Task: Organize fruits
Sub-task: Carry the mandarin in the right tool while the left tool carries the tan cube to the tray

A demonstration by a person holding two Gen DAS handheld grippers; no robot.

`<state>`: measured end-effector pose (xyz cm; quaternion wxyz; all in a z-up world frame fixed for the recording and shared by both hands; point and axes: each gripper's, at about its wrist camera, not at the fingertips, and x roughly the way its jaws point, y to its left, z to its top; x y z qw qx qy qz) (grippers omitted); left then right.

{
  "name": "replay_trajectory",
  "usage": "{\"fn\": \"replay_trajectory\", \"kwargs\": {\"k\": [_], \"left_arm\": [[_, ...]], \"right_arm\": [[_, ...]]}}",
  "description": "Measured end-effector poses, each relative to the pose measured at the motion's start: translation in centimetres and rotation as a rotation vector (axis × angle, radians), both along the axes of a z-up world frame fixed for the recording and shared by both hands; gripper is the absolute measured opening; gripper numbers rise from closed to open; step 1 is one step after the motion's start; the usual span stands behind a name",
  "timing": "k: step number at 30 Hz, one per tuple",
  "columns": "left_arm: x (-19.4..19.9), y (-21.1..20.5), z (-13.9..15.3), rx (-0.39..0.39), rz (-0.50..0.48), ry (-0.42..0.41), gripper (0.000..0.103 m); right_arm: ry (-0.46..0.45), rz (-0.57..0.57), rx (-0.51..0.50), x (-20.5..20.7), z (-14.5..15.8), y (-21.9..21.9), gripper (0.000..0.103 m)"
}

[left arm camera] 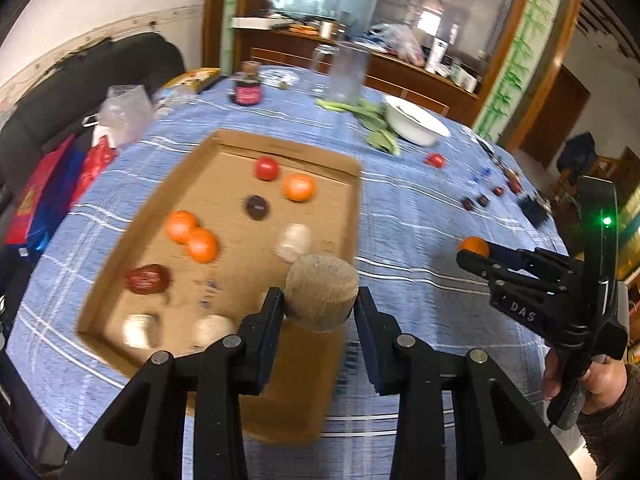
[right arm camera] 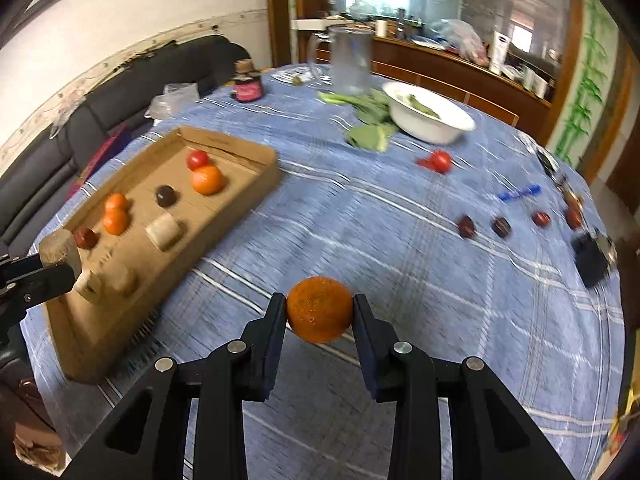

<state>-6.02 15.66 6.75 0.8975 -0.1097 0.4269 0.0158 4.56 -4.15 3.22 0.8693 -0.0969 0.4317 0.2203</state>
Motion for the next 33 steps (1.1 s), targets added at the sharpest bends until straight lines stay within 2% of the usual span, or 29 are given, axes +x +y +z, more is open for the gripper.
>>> {"fn": "replay_trajectory", "kwargs": {"k": [10, 20, 33], "left_arm": [[-0.2, 5.1, -0.2, 0.007, 0.078, -0.001, 0.035], [0.5, 7.2, -2.1, -0.005, 0.12, 0.045, 0.035], [2.2, 8.7, -4.7, -0.043, 0.148, 0.096, 0.035]], "right_arm": [[-0.004, 0.073, 0.017, 1.6, 0.7, 4.9, 0.036], [0.027, 0.106, 0.038, 4.7, 0.5, 8.6, 0.036], [0.045, 0.187, -0.014, 7.2, -1.8, 13.0, 0.036]]}}
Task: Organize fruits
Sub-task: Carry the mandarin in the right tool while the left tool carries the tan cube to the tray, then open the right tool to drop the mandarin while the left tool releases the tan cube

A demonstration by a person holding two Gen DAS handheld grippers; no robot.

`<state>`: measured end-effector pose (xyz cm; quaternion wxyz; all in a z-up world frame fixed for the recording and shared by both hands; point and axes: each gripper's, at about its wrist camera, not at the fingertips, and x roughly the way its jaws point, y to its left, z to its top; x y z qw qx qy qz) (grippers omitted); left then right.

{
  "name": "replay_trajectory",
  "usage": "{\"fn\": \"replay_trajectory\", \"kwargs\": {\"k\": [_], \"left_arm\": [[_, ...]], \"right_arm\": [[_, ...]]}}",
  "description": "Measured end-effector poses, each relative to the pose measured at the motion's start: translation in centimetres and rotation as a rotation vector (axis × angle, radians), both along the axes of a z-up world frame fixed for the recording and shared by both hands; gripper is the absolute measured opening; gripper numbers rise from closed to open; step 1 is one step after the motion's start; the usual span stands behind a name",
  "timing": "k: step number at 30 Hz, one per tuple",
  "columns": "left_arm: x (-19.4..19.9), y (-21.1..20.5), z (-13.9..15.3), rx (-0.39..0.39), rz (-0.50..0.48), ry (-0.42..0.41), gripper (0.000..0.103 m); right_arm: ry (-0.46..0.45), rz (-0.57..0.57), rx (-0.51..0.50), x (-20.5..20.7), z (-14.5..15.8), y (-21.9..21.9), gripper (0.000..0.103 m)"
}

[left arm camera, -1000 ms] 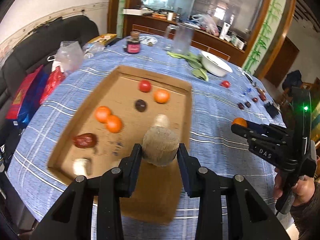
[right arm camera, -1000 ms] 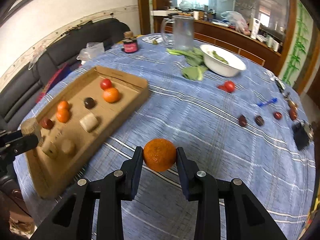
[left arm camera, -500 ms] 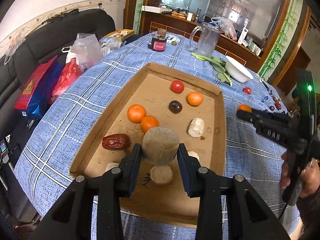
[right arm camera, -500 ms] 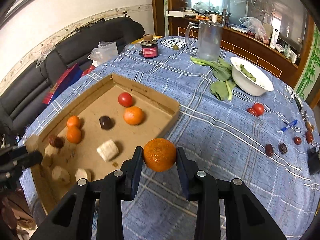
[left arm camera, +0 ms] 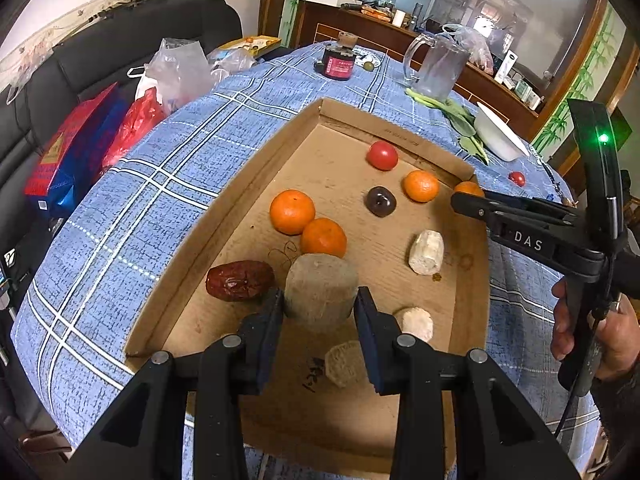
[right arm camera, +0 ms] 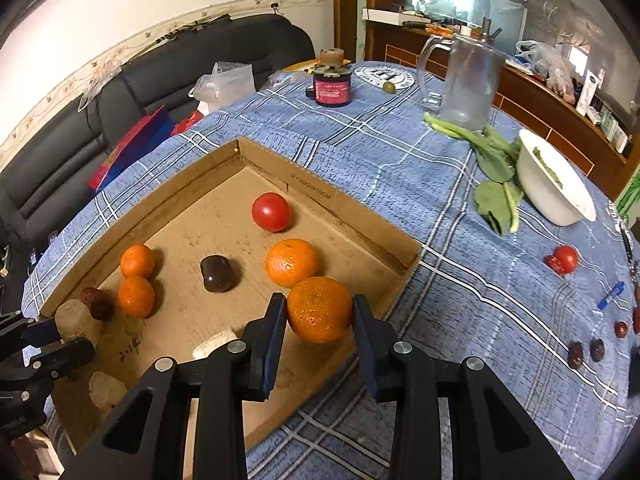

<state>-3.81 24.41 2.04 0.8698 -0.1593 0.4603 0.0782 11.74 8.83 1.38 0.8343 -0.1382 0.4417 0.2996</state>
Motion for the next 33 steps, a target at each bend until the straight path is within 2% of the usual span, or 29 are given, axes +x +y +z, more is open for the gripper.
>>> {"fn": "replay_trajectory", "kwargs": {"k": [12, 23, 25, 33], "left_arm": [[1.4, 0.4, -2.1, -0.016, 0.017, 0.057, 0.035], [1.9, 0.3, -2.3, 0.003, 0.014, 0.064, 0.036], [1.9, 0.3, -2.5, 0.0, 0.012, 0.078, 0.043], [1.4, -0.2, -2.3, 0.012, 0.01, 0.077, 0.052]], "right_arm": [[0.01, 0.058, -0.019, 0.8, -1.7, 1.3, 0.036], [-0.005, 0.1, -0.038, 0.6, -2.3, 2.4, 0.036], [-0.002, 0.098, -0.048, 0.7, -2.4, 2.4, 0.037], [0.006, 0.076, -0.058, 0.2, -2.1, 2.0, 0.037]]}}
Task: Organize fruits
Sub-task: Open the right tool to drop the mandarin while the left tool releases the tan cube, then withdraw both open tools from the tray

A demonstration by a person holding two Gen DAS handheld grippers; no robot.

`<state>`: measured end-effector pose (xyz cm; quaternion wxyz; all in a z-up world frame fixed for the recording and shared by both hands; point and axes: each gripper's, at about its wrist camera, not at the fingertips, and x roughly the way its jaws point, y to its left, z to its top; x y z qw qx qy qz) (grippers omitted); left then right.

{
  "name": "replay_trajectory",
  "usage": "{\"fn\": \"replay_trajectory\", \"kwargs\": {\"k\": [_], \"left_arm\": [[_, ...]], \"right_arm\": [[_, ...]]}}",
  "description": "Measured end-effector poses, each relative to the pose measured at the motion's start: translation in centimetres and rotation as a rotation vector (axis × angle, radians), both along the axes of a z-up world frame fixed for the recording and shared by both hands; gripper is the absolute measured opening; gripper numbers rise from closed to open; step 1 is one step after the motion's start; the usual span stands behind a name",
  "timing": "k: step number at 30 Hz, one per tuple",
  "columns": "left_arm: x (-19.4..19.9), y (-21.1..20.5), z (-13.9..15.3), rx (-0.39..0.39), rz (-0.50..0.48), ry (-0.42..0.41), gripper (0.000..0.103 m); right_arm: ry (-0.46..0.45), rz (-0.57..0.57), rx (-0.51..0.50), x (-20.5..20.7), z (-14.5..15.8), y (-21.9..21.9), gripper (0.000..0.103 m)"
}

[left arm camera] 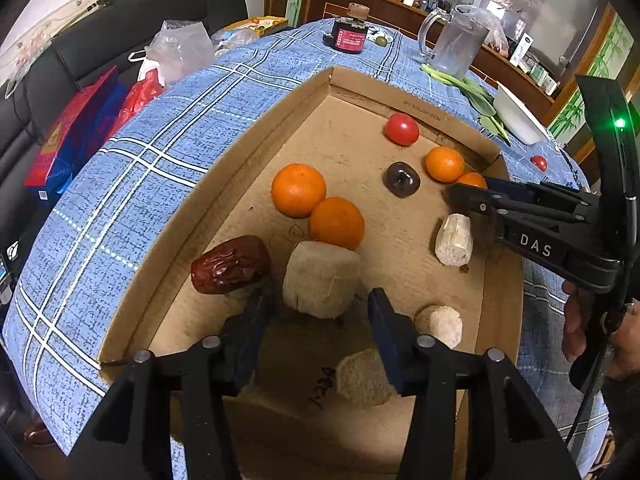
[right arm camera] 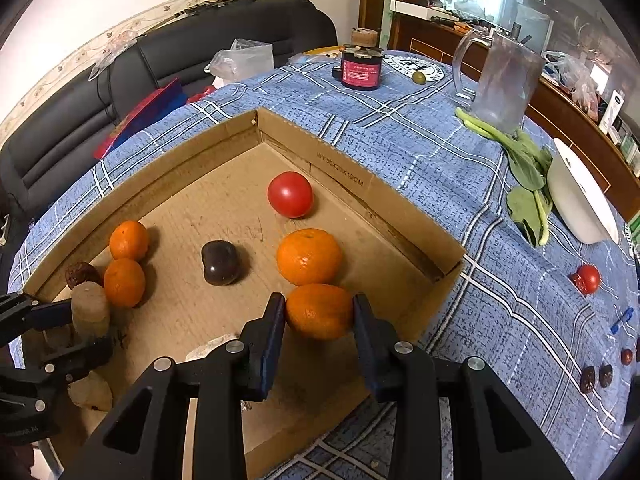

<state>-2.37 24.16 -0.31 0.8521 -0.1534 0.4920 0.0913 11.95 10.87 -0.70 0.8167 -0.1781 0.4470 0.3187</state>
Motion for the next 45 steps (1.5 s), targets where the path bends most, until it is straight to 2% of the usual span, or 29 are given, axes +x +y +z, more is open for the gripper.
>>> {"fn": "replay_trajectory", "kwargs": {"k": [3, 5, 7, 14, 18, 19, 21, 23, 24, 28, 36, 41, 45], "left_arm": [[-0.3, 0.1, 0.2, -0.003, 0.004, -0.001, 0.054], [-0.6, 0.1, 0.4, 0.0, 0.009, -0.003, 0.058], [-0.8, 0.2, 0.6, -0.001, 0.014, -0.008, 0.059], [-2.2, -0.2, 1.8, -0.006, 0.03, -0.036, 0.059], [-3.2, -0.6, 2.4, -0.009, 0.052, -0.054, 0.06], [-3.5, -0.7, 2.7, -0.006, 0.056, -0.061, 0.06], [-4.2, -1.3, 3.3, 0.024, 0.061, -0.078, 0.061], [-5.0, -2.0, 4.0, 0.065, 0.071, -0.087, 0.073], [-5.4, -2.2, 4.3, 0.071, 0.076, -0.097, 0.078], [-7.0, -3.3, 5.4, 0.12, 0.105, -0.129, 0.085], [-8.7, -4.9, 6.2, 0.172, 0.148, -0.138, 0.089], [-10.5, -5.7, 6.1, 0.198, 0.2, -0.119, 0.093], [-11.6, -5.5, 6.3, 0.237, 0.229, -0.117, 0.094]], "right_arm": [[-0.012, -0.008, -0.003, -0.4, 0.4, -0.3, 0.038], [-0.025, -0.014, -0.003, -0.7, 0.8, -0.4, 0.047], [-0.04, -0.021, -0.002, -1.0, 1.2, -0.6, 0.051], [-0.044, -0.054, 0.008, -3.0, 3.2, -1.9, 0.051], [-0.001, -0.065, 0.027, -5.0, 3.7, -2.9, 0.051], [-0.004, -0.07, 0.011, -6.0, 3.9, -3.2, 0.053], [-0.021, -0.082, -0.016, -7.6, 4.0, -3.7, 0.066], [-0.054, -0.11, -0.042, -9.5, 4.3, -4.6, 0.082], [-0.061, -0.121, -0.041, -10.2, 4.5, -5.1, 0.083], [-0.041, -0.168, -0.037, -12.6, 4.6, -6.8, 0.091], [-0.013, -0.204, 0.005, -15.8, 4.3, -9.0, 0.094], [-0.145, -0.199, -0.053, -17.7, 5.4, -9.0, 0.094], [-0.158, -0.206, 0.01, -18.7, 6.3, -9.6, 0.094]]}}
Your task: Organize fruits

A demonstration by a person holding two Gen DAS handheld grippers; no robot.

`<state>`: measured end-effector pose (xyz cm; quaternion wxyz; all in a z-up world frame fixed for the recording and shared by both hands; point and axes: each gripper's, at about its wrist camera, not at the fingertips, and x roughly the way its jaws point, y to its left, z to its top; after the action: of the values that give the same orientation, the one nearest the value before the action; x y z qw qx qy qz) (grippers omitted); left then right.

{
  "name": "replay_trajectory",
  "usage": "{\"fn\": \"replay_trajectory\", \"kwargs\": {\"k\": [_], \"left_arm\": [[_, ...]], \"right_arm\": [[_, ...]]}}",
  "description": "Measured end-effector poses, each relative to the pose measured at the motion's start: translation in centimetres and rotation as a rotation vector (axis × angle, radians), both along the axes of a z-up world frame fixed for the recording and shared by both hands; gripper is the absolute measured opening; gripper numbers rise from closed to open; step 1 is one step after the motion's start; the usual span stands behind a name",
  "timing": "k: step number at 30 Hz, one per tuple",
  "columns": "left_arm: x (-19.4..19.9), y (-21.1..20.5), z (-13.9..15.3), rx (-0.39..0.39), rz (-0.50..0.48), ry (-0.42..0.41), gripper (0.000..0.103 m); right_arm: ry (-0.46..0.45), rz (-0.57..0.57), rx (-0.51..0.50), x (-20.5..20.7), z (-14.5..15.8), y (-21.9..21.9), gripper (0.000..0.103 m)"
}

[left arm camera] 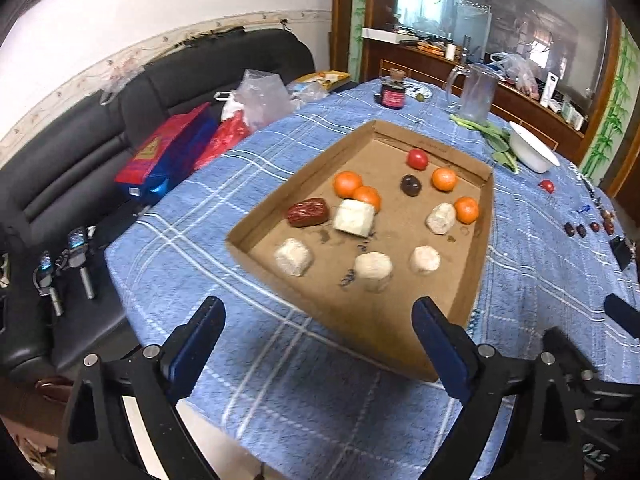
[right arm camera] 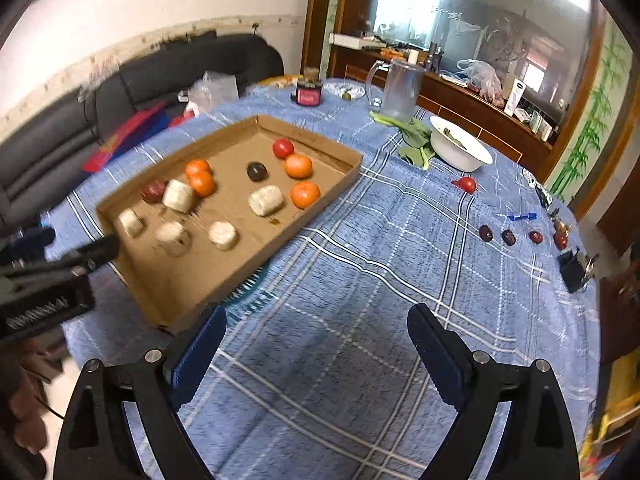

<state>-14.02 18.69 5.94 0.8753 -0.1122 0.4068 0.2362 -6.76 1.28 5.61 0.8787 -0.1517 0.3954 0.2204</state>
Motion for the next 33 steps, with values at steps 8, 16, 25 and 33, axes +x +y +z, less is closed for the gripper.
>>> {"fn": "replay_trajectory", "kwargs": {"k": [8, 16, 25, 33], "left_arm": [[-1.4, 2.1, 1.8, 0.064, -0.068, -0.075, 0.094], [-1.9, 3.0, 2.6, 0.06, -0.23, -0.148, 0.1], [-2.3, 3.7, 2.0, 0.016, -0.26, -0.136, 0.101], [-2.2, 3.0, 1.8, 0.082, -0.227, -0.093, 0.101]], "right_arm": [[-0.05, -0.115, 0.045, -1.7, 1.8, 1.1, 0.094], [-0.075, -0.218, 0.022, -3.5, 2.3, 3.1, 0.094], [-0.093, -0.259, -0.022, -4.3, 2.5, 3.5, 0.094], [-0.096, -0.268, -0.036, -4.5, 2.4, 3.2, 0.094]]}}
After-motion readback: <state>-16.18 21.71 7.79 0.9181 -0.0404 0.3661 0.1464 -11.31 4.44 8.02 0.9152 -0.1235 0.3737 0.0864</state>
